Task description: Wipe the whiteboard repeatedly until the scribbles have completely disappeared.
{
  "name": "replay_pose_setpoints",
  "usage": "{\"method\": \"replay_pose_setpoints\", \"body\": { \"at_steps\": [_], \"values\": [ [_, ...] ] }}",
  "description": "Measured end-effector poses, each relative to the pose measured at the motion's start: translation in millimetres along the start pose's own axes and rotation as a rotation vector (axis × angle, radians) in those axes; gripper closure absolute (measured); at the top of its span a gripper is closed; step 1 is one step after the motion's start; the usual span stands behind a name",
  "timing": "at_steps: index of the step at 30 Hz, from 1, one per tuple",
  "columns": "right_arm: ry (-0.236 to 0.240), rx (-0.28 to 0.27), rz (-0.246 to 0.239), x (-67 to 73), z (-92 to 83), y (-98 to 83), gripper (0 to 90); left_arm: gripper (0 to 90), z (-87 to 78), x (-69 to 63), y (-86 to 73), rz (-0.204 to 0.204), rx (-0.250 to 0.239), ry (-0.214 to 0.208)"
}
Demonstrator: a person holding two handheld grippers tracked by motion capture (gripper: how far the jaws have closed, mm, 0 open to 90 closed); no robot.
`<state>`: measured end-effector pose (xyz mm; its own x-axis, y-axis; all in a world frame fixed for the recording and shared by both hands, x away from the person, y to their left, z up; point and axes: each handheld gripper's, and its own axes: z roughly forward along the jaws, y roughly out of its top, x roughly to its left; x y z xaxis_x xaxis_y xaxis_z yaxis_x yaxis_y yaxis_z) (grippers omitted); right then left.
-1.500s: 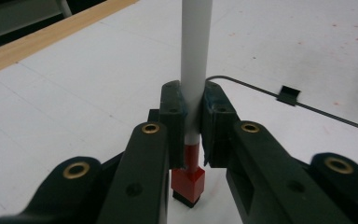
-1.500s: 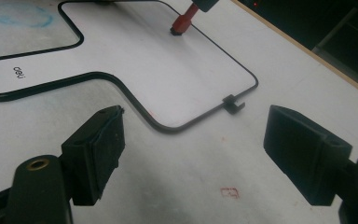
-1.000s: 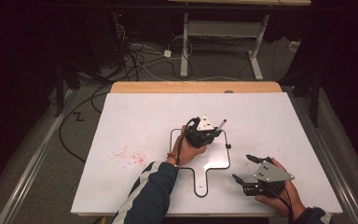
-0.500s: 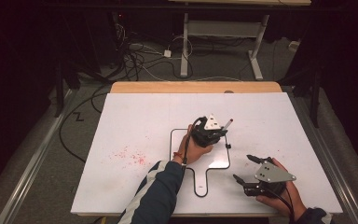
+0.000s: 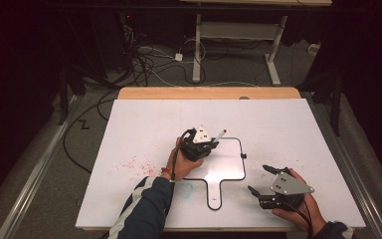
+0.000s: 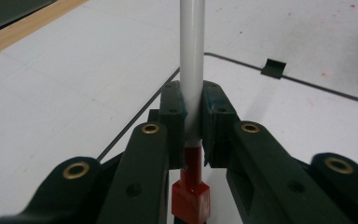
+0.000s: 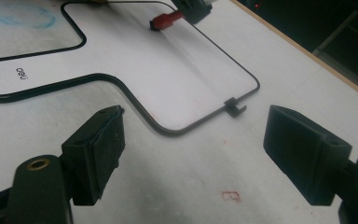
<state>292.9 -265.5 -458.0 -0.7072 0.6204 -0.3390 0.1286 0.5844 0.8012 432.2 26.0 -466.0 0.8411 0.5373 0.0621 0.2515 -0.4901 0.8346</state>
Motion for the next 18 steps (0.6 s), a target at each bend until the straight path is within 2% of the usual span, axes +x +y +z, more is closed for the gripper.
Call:
{"method": "replay_pose_setpoints", "body": {
  "at_steps": [9, 18],
  "values": [
    [-0.005, 0.004, 0.004, -0.4, 0.0, -0.1, 21.0, 79.0, -21.0, 0.1, -11.9, 0.001, 0.018, 0.013],
    [-0.012, 0.0, 0.016, -2.4, 0.9, 1.2, 21.0, 78.9, -38.2, -5.2, -15.4, -0.019, -0.028, 0.003]
  ]
}}
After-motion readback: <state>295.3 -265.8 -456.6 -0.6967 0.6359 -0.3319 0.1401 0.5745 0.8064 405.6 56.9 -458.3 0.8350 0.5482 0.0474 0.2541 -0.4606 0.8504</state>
